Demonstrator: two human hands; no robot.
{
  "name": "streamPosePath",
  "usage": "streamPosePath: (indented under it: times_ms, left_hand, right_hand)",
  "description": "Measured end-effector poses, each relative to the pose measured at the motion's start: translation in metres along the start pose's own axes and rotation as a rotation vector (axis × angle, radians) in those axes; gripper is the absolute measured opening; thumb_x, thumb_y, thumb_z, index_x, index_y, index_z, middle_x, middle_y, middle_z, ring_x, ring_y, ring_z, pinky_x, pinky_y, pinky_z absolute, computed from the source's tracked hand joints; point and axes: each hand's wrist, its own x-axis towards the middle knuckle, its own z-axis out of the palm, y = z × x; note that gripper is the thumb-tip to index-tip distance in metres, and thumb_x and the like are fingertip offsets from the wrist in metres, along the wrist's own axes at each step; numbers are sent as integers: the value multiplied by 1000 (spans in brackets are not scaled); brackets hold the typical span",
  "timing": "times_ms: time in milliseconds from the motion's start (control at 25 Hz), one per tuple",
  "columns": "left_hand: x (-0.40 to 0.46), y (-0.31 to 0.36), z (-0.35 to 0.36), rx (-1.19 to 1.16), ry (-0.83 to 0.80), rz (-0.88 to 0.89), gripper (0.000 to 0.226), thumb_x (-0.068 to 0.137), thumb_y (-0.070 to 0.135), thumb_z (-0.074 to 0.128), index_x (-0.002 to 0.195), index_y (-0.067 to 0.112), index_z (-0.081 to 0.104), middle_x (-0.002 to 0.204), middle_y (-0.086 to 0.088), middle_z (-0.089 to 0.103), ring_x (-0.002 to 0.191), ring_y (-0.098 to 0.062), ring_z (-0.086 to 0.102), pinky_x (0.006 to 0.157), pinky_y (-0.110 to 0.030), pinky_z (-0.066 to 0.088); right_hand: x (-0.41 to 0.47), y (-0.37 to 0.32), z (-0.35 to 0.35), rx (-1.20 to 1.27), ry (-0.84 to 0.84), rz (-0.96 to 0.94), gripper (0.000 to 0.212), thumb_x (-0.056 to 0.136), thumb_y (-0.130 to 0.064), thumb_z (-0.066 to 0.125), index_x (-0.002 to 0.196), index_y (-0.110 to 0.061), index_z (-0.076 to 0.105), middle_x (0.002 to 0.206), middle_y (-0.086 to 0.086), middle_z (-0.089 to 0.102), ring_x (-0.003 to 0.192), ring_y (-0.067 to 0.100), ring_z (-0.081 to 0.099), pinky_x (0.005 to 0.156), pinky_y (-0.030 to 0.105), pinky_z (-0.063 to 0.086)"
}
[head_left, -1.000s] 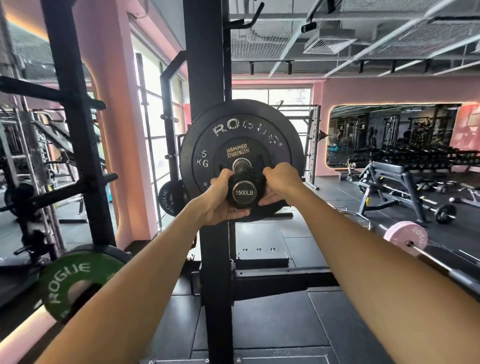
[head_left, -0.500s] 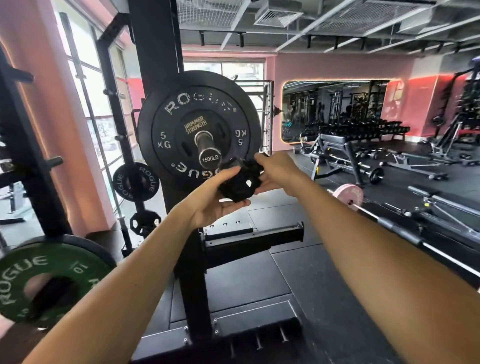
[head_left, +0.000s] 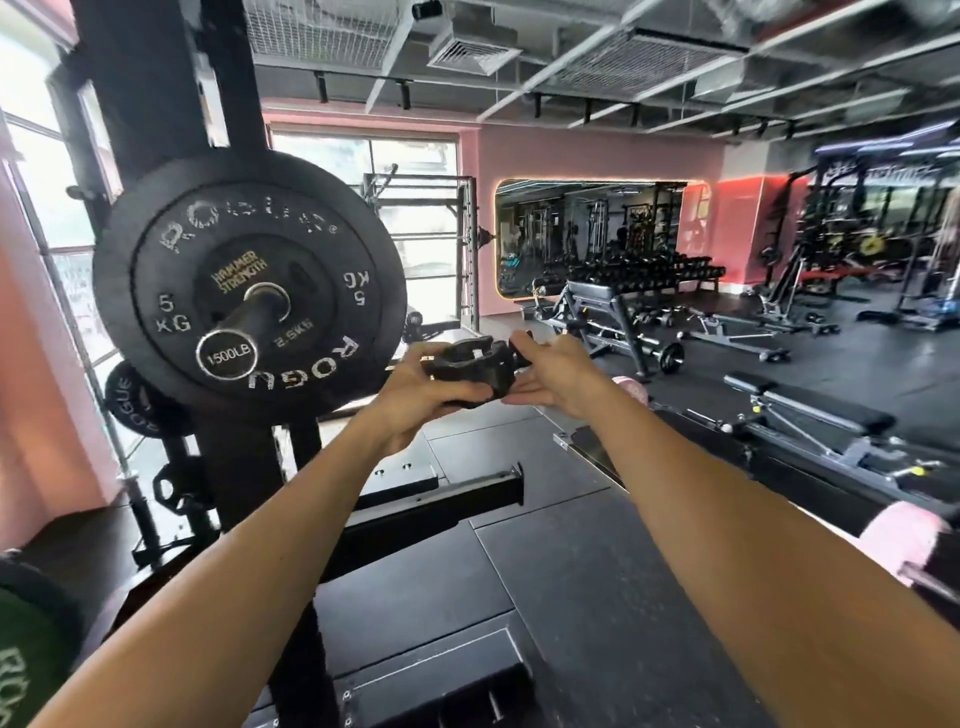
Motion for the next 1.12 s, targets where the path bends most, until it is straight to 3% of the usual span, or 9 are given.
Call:
streamPosePath:
  times_ms: [200,280,360,480,640,720,880,1000,1120]
  left_hand:
    - [53,-19,36,82,-17,51,92,43,5,92,122,19,47,124,-9,60,109,-28,65,91,-46,56]
    - [71,-28,42,160,-21,72,88,50,-7,88,123,16,44,123,-12,58,109,-27,63,89,-43,57]
    - [91,-38,43,248,-11,90,86,55,-15,83,124,15,41,121,-10,58,105,-22,63,86,-36,56]
    - [125,-59,38,336,8,93,88,53,-12,85,124,17,41,117,-4,59,101,-17,63,85,-34,55]
    - [176,-104,22,391,20,63,89,54,-11,86,126,13,41,110,4,60,98,-12,59,79,-23,50]
    - [209,-132,11,446,17,40,89,53,-4,88,127,17,43,110,7,60,102,-13,58,80,-18,47]
    - [279,-187,-9,490,15,-28,91,56,-5,88,132,12,41,110,6,56,103,-14,55,66,0,40]
    - [325,-233,-23,482,5,-105,91,58,-12,84,134,6,39,112,2,54,106,-16,54,68,-2,40]
    - [366,-289,-34,518,-20,-169,91,56,-3,88,134,9,43,113,4,58,107,-12,56,79,-4,40]
  right_hand:
    - [43,10,-46,58,-8,49,34,94,-26,60,104,6,52,95,34,65,77,38,69,61,38,60]
    - [62,15,-51,51,3,57,26,95,-22,59,94,3,51,96,33,64,70,36,68,54,37,60]
    - [85,25,-51,32,-16,68,28,96,-21,57,104,6,54,99,33,64,69,36,67,49,35,59]
    - [129,47,-45,-23,-52,138,38,98,-29,51,120,3,53,102,33,66,80,39,70,58,36,60]
    - [193,78,-30,-69,-18,213,36,98,-31,53,117,-1,56,90,26,67,64,31,67,55,35,59]
    - [233,101,-20,-98,-8,238,36,98,-31,53,115,-1,58,86,20,67,63,29,66,61,38,60]
    - [312,148,-1,-144,-17,291,32,98,-28,52,113,-1,58,88,14,64,66,24,64,63,41,59]
    - [362,184,12,-169,-31,348,25,98,-25,52,107,-3,57,83,11,61,65,24,64,61,41,59]
    - [410,233,19,-231,-4,400,28,97,-24,54,105,2,59,85,14,62,67,28,64,56,34,59]
